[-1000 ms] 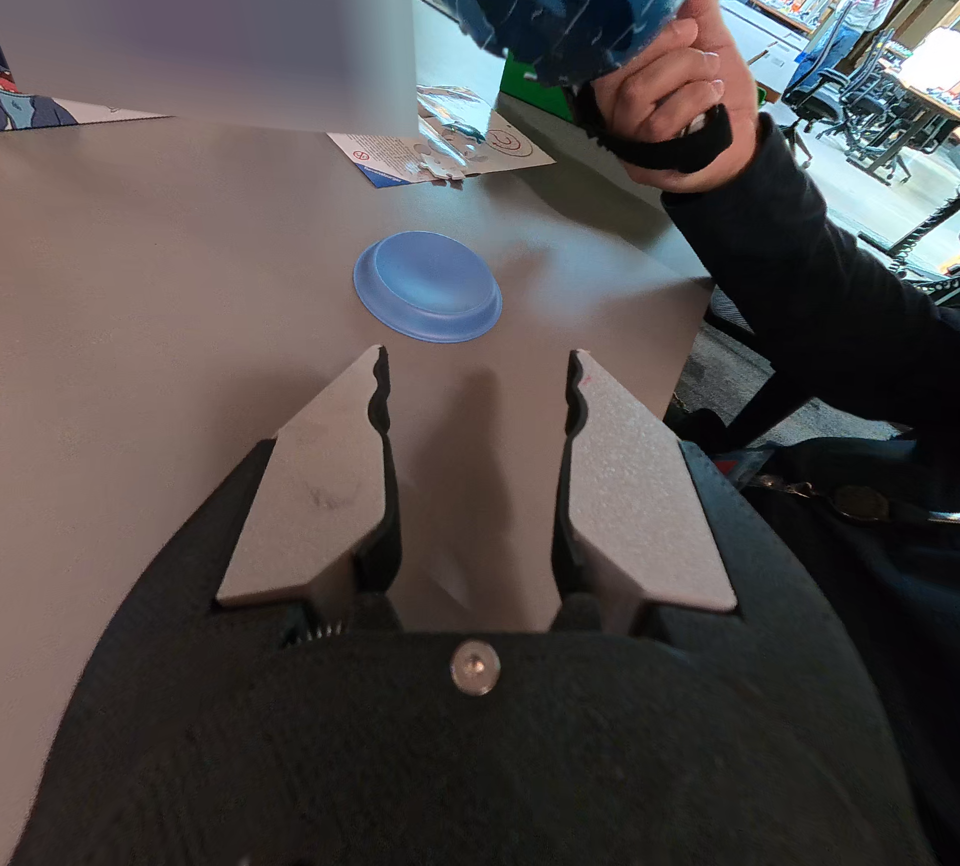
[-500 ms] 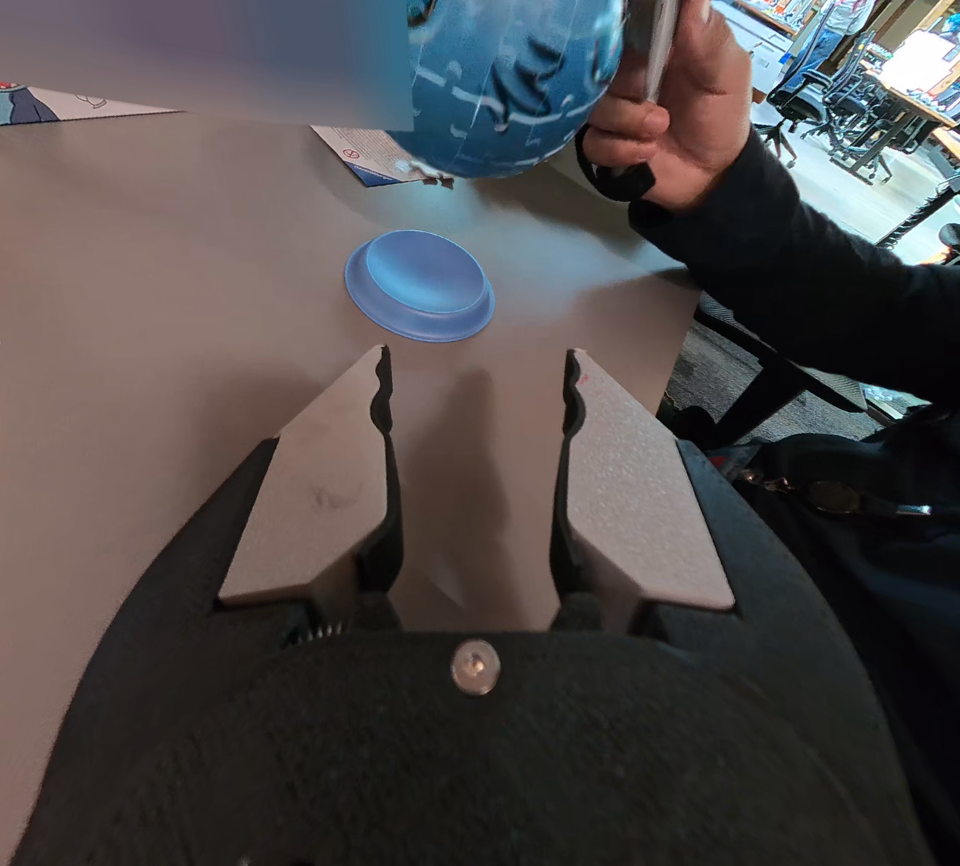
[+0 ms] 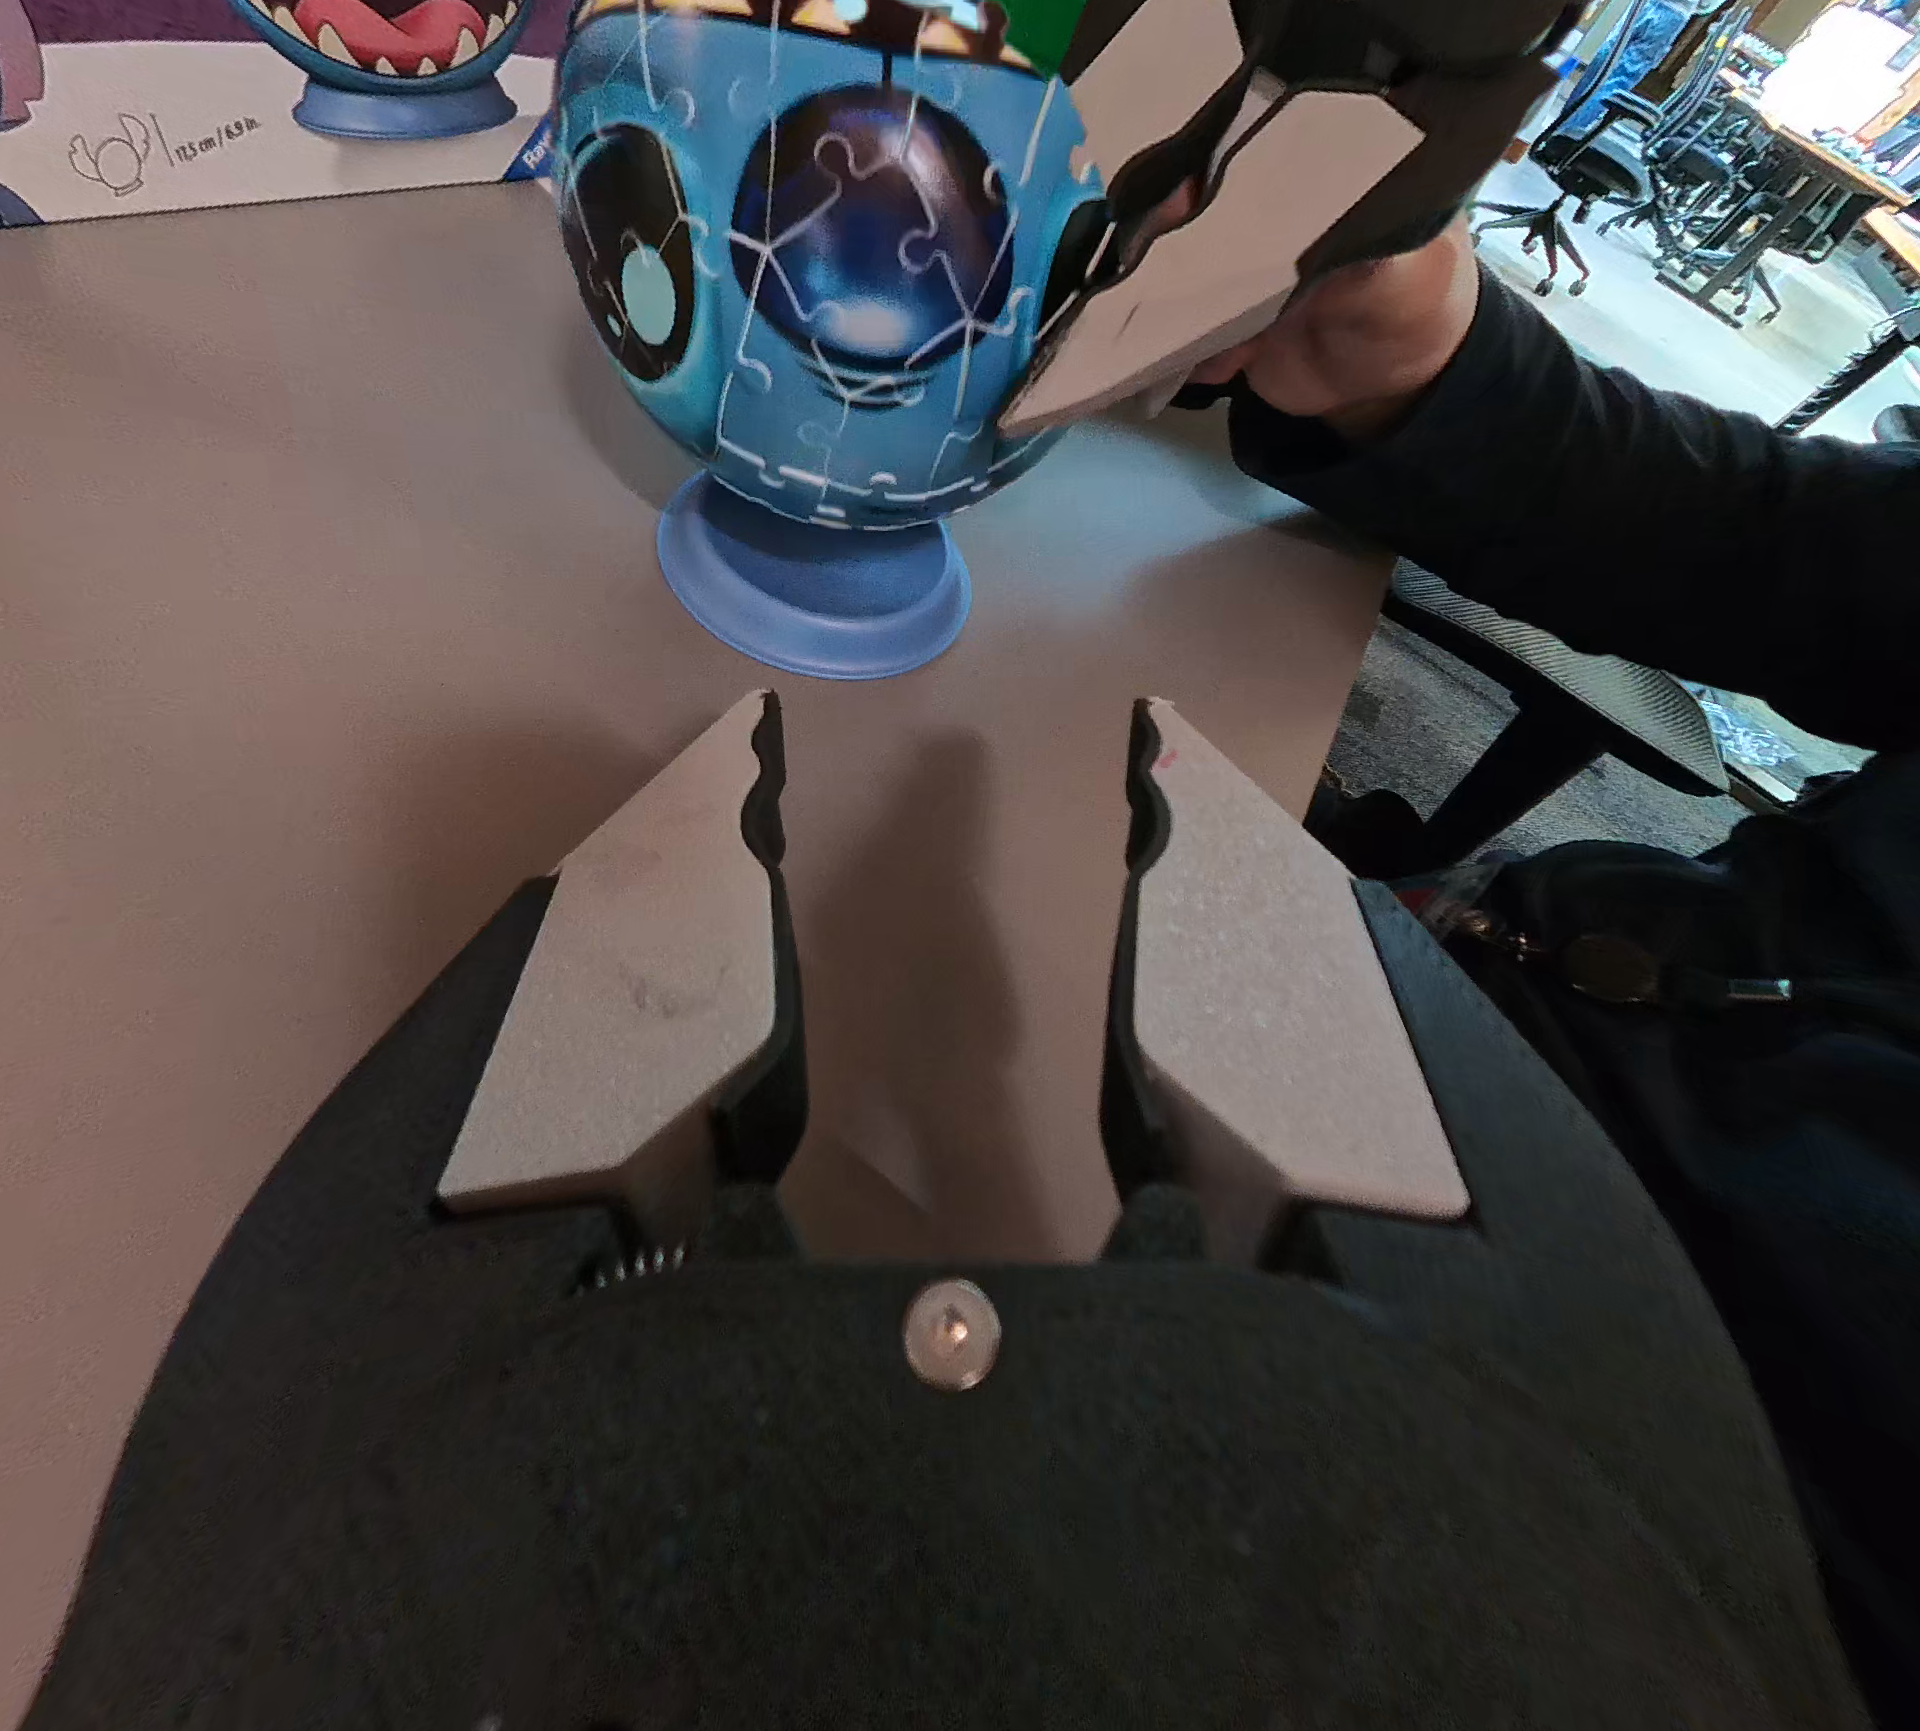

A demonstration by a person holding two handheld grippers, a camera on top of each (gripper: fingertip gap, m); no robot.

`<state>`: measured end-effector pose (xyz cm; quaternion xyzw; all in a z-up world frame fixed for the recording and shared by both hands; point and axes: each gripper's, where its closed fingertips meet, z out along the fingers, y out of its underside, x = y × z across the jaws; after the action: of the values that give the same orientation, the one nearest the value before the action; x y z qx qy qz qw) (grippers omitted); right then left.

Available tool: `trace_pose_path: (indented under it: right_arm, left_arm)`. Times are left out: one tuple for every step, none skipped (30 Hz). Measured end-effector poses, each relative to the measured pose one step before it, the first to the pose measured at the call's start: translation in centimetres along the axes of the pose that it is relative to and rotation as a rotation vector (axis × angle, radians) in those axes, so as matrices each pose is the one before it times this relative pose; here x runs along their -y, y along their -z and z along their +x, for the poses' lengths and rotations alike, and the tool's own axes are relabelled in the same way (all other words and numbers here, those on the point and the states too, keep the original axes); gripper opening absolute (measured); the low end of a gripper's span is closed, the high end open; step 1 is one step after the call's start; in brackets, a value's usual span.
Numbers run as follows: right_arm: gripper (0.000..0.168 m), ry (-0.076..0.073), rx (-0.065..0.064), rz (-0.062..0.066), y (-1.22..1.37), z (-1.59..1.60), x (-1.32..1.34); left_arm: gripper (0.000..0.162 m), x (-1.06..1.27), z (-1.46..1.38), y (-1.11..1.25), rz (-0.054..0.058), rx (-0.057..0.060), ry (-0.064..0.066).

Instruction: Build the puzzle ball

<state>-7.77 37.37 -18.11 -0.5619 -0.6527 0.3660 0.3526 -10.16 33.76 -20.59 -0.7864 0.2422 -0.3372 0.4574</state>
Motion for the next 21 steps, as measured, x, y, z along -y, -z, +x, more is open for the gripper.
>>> trace_pose_path:
  right_arm:
    - [0.003,0.0139,-0.0010,-0.0218,-0.241,-0.123,-0.172]
    - [0.003,0.0149,-0.0040,-0.0220,-0.220,-0.102,-0.147]
    - [0.003,0.0156,-0.0049,-0.0214,-0.213,-0.115,-0.128]
    - [0.003,0.0139,-0.0043,-0.0188,-0.186,-0.135,-0.069]
    - [0.003,0.0112,-0.0013,-0.0162,-0.138,-0.182,-0.044]
    - [0.003,0.0081,0.0028,-0.0130,-0.112,-0.234,-0.004]
    - [0.004,0.0049,0.0051,-0.0125,-0.086,-0.275,-0.027]
    - [0.004,0.0033,0.0022,-0.0141,-0.083,-0.249,-0.075]
    - [0.004,0.0034,-0.0053,-0.0163,-0.086,-0.144,-0.112]
    - [0.004,0.0045,-0.0114,-0.0196,-0.105,-0.074,-0.176]
    - [0.005,0.0061,-0.0139,-0.0214,-0.129,-0.031,-0.199]
    - [0.005,0.0083,-0.0170,-0.0179,-0.134,0.017,-0.139]
    - [0.006,0.0106,-0.0204,-0.0101,-0.131,0.054,-0.035]
    - [0.007,0.0120,-0.0218,-0.0047,-0.096,0.077,0.028]
    - [0.008,0.0134,-0.0233,-0.0004,-0.062,0.117,0.081]
    - [0.009,0.0156,-0.0206,0.0031,-0.018,0.066,0.087]
    - [0.011,0.0132,-0.0158,0.0049,0.029,0.020,0.082]
    - [0.014,0.0064,-0.0109,0.0070,0.096,-0.021,0.086]
    - [0.016,-0.0011,-0.0048,0.0093,0.164,-0.070,0.097]
    - [0.019,-0.0082,0.0026,0.0118,0.246,-0.112,0.143]
    - [0.023,-0.0144,0.0080,0.0125,0.296,-0.164,0.154]
  left_arm:
    - [0.064,0.017,-0.019,0.009,0.0018,-0.0003,0.0019]
    - [0.063,0.040,-0.023,0.033,0.0035,0.0000,0.0024]
    - [0.063,0.083,0.012,0.031,0.0056,-0.0021,0.0013]
    - [0.062,0.054,0.023,0.012,0.0044,-0.0030,0.0010]
    - [0.062,0.016,0.024,-0.014,0.0005,-0.0022,0.0009]
    - [0.062,-0.026,0.006,-0.016,-0.0020,-0.0006,0.0003]
    - [0.062,-0.027,0.008,-0.020,-0.0017,-0.0003,-0.0007]
    - [0.062,-0.021,0.002,-0.015,-0.0013,-0.0004,-0.0009]
    - [0.062,-0.015,0.025,-0.014,-0.0012,-0.0008,-0.0007]
    - [0.062,-0.015,-0.002,-0.011,-0.0008,-0.0002,-0.0002]
    - [0.062,0.001,0.002,-0.003,-0.0003,-0.0004,0.0005]
    - [0.062,-0.007,0.004,-0.011,-0.0006,-0.0009,0.0012]
    - [0.062,-0.019,-0.005,-0.008,-0.0010,-0.0011,0.0019]
    - [0.062,-0.013,-0.009,-0.011,-0.0006,-0.0009,0.0018]
    - [0.062,0.007,-0.001,0.001,0.0002,-0.0005,0.0008]
    - [0.062,0.004,0.002,0.022,0.0014,0.0001,-0.0005]
    - [0.062,0.025,-0.015,0.023,0.0026,0.0020,-0.0008]
    - [0.062,0.035,0.005,0.036,0.0030,0.0007,-0.0009]
    - [0.062,0.022,-0.007,0.020,0.0027,0.0006,0.0001]
    - [0.062,0.024,-0.006,0.018,0.0018,-0.0007,0.0015]
    - [0.062,0.012,-0.010,0.016,0.0010,-0.0013,0.0030]
